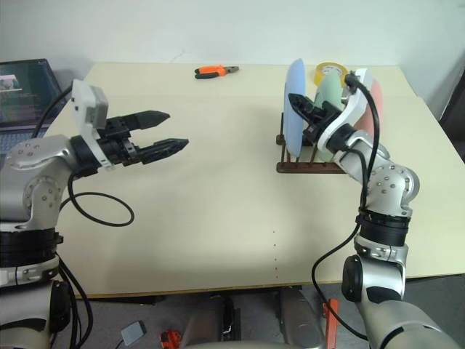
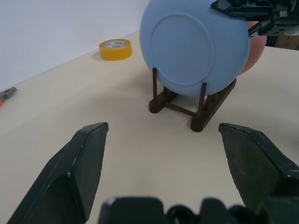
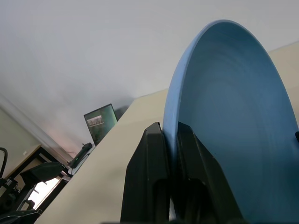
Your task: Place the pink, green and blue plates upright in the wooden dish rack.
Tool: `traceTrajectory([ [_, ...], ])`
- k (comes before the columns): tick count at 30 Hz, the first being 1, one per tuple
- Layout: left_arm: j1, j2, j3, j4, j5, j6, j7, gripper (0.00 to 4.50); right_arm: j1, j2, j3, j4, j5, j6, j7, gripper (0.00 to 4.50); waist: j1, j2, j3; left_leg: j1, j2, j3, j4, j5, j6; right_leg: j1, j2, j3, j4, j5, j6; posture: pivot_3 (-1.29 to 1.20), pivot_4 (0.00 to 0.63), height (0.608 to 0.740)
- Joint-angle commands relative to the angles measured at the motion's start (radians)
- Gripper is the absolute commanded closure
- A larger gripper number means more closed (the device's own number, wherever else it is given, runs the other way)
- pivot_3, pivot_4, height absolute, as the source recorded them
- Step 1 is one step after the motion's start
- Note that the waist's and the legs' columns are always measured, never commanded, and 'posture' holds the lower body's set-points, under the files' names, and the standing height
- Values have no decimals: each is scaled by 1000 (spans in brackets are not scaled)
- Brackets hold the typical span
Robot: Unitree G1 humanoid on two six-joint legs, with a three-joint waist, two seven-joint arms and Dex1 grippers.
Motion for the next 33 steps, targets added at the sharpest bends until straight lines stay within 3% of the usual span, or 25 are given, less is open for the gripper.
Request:
traceTrajectory([
  [1, -5, 4, 9, -17, 0, -11, 1, 297, -9, -6, -15, -16, 11, -12, -9, 4228, 0, 0, 0, 0, 0, 0, 0, 0, 0, 0, 0, 0, -1, 0, 0, 0, 150, 740],
  [5, -6, 5, 6, -17, 1, -10, 2, 277, -8, -6, -21, -12, 11, -17, -17, 3077, 0, 0, 0, 0, 0, 0, -3, 0, 0, 1, 0, 0, -5, 1, 1, 0, 150, 740],
  [13, -12, 5, 0, -16, 1, -10, 2, 277, -3, -14, -12, -12, -10, -32, -25, 234, 0, 0, 0, -1, 0, 0, -9, 0, 0, 0, 0, 0, -8, 1, 1, 0, 150, 740],
  [19, -15, 6, -2, -15, 1, -10, 0, 277, -8, -38, 5, -32, -37, -46, 2, 234, 0, 0, 0, 0, 0, 0, -8, 0, 0, 0, 0, 0, -8, 1, 1, 0, 150, 740],
  [27, -13, 14, 2, -11, 3, -11, -4, 277, 1, -246, 169, -107, -209, -111, 191, 234, 1, 0, 0, 0, 0, 1, -9, 0, 0, 0, 0, 0, -9, 1, 1, 0, 150, 740],
  [33, -8, 13, 2, -13, 5, -11, -5, 277, 7, -295, 173, -132, -226, -125, 276, 234, 2, 0, 0, 0, -1, 1, -8, 0, 0, 0, 0, 0, -8, 1, 1, 0, 150, 740],
])
